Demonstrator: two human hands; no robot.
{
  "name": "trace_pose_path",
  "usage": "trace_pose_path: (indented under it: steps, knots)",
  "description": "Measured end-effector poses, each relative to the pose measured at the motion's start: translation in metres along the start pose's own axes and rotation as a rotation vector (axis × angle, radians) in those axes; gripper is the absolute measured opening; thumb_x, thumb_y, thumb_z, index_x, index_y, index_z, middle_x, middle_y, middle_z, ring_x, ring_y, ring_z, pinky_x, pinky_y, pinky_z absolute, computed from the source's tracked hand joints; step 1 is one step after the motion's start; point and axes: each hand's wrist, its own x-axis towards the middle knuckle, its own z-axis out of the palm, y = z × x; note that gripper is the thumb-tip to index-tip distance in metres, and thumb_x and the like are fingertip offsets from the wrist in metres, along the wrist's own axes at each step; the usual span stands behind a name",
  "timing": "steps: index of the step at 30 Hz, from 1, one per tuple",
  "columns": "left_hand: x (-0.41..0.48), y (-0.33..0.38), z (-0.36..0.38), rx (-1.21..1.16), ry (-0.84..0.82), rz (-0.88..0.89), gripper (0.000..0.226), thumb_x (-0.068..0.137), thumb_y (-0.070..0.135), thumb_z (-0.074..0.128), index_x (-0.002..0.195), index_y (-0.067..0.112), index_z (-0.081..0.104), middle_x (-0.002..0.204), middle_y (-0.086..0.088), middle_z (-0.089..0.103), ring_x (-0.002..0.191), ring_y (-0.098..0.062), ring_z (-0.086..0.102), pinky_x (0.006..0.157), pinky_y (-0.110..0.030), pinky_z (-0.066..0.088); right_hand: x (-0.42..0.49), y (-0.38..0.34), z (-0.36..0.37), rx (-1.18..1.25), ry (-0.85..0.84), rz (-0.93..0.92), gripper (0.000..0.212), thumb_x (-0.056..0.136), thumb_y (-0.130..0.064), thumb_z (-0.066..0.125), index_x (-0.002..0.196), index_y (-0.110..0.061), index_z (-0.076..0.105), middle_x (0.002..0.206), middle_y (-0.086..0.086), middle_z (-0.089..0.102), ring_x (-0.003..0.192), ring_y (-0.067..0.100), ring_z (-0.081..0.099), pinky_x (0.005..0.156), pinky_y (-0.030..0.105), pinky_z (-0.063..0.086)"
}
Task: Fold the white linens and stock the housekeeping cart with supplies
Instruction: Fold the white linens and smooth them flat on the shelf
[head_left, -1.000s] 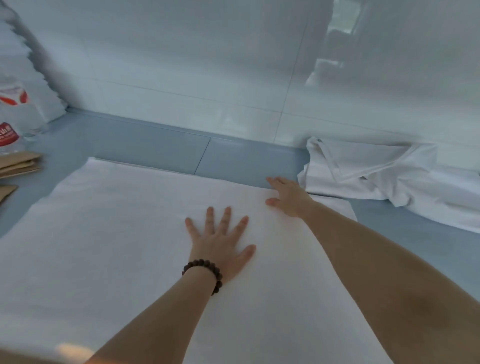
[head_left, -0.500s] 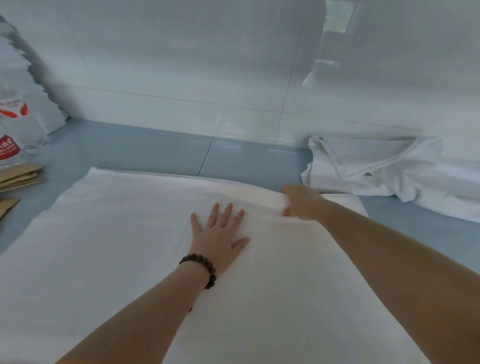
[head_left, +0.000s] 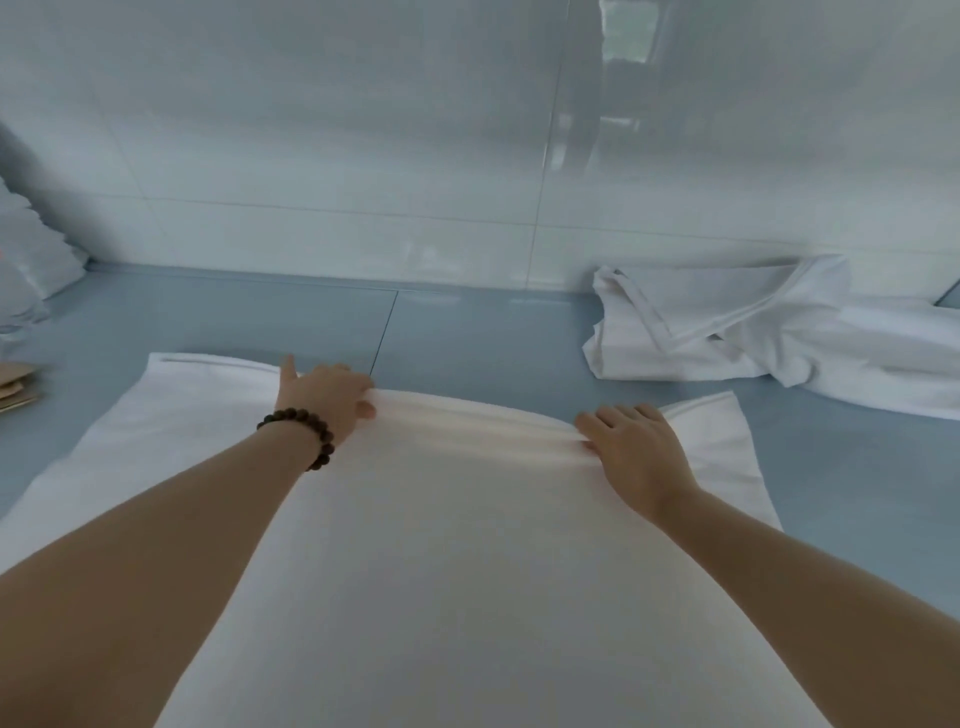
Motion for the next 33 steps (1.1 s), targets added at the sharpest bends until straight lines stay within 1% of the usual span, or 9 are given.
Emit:
trace_pose_path:
  steps: [2, 6, 14, 18, 20, 22, 25, 29, 33]
  knots:
    - [-0.002, -0.004, 0.0, 0.071, 0.059, 0.002, 0.017, 0.097, 0.035, 0.045, 0.098, 0.032, 0.061, 0.103, 0.01, 0.056, 0.107, -0.012, 0.057, 0.115, -0.048, 0.008, 0.002, 0.001, 0.003, 0.009, 0.02, 0.04, 0.027, 0.06, -0.002, 0.078, 0.077, -0.015, 0.063, 0.06, 0.004, 0.054, 0.056, 0.028, 0.057, 0.058, 0.036, 0.045]
    - [0.001, 0.001, -0.005, 0.127, 0.165, 0.01, 0.018, 0.095, 0.025, 0.045, 0.088, 0.031, 0.06, 0.095, 0.011, 0.053, 0.094, -0.01, 0.057, 0.111, -0.043, 0.017, 0.015, 0.007, 0.011, 0.059, 0.016, 0.152, 0.016, 0.078, -0.009, 0.066, 0.092, -0.016, 0.064, 0.073, 0.005, 0.063, 0.074, 0.03, 0.061, 0.072, 0.038, 0.043]
    - [0.045, 0.004, -0.044, 0.157, 0.287, -0.022, 0.026, 0.09, 0.014, 0.037, 0.097, 0.031, 0.055, 0.096, 0.008, 0.058, 0.101, -0.015, 0.057, 0.111, -0.043, 0.019, 0.082, 0.044, 0.005, -0.056, 0.099, 0.164, 0.019, 0.089, -0.018, 0.055, 0.108, -0.018, 0.062, 0.09, 0.006, 0.067, 0.092, 0.028, 0.062, 0.08, 0.036, 0.034]
    - [0.067, 0.013, -0.051, 0.163, 0.405, -0.102, 0.035, 0.087, 0.009, 0.034, 0.107, 0.028, 0.056, 0.097, 0.006, 0.064, 0.101, -0.018, 0.057, 0.111, -0.044, 0.019, 0.116, 0.055, 0.0, -0.101, 0.116, 0.222, 0.028, 0.091, -0.014, 0.049, 0.117, -0.019, 0.057, 0.125, 0.011, 0.06, 0.117, 0.028, 0.054, 0.089, 0.037, 0.033]
    - [0.071, 0.02, -0.04, 0.062, 0.411, -0.158, 0.036, 0.089, 0.009, 0.037, 0.116, 0.026, 0.053, 0.104, 0.003, 0.065, 0.113, -0.021, 0.052, 0.113, -0.048, 0.017, 0.123, 0.054, 0.005, -0.12, 0.08, 0.26, 0.029, 0.09, -0.011, 0.047, 0.117, -0.019, 0.056, 0.124, 0.011, 0.061, 0.117, 0.027, 0.053, 0.091, 0.037, 0.034]
    - [0.068, 0.027, -0.025, -0.073, 0.375, -0.156, 0.038, 0.097, 0.019, 0.038, 0.133, 0.028, 0.042, 0.127, 0.001, 0.058, 0.132, -0.022, 0.039, 0.115, -0.053, 0.011, 0.124, 0.051, 0.015, -0.12, 0.045, 0.289, 0.023, 0.09, -0.011, 0.046, 0.107, -0.021, 0.058, 0.114, 0.008, 0.065, 0.117, 0.025, 0.053, 0.094, 0.037, 0.035]
    - [0.051, 0.046, -0.007, -0.166, 0.282, -0.043, 0.053, 0.098, 0.047, 0.033, 0.148, 0.035, 0.019, 0.158, 0.003, 0.023, 0.145, -0.022, 0.017, 0.116, -0.055, 0.008, 0.122, 0.047, 0.03, -0.132, 0.014, 0.323, 0.016, 0.09, -0.01, 0.046, 0.095, -0.021, 0.055, 0.096, 0.008, 0.068, 0.103, 0.025, 0.059, 0.093, 0.036, 0.034]
    - [0.016, 0.085, 0.021, -0.161, 0.028, 0.083, 0.068, 0.088, 0.072, 0.019, 0.148, 0.044, 0.006, 0.161, 0.004, -0.002, 0.147, -0.027, 0.0, 0.113, -0.063, 0.005, 0.124, 0.045, 0.039, -0.153, 0.0, 0.325, 0.015, 0.087, -0.007, 0.05, 0.095, -0.018, 0.056, 0.085, 0.007, 0.066, 0.088, 0.027, 0.059, 0.09, 0.036, 0.033]
    - [0.001, 0.107, 0.039, -0.124, -0.048, 0.041, 0.076, 0.079, 0.079, 0.004, 0.147, 0.046, -0.008, 0.161, 0.003, -0.012, 0.146, -0.033, -0.013, 0.106, -0.069, -0.004, 0.124, 0.046, 0.043, -0.143, 0.014, 0.304, 0.017, 0.088, -0.012, 0.052, 0.103, -0.017, 0.058, 0.097, 0.007, 0.067, 0.104, 0.028, 0.053, 0.104, 0.039, 0.026]
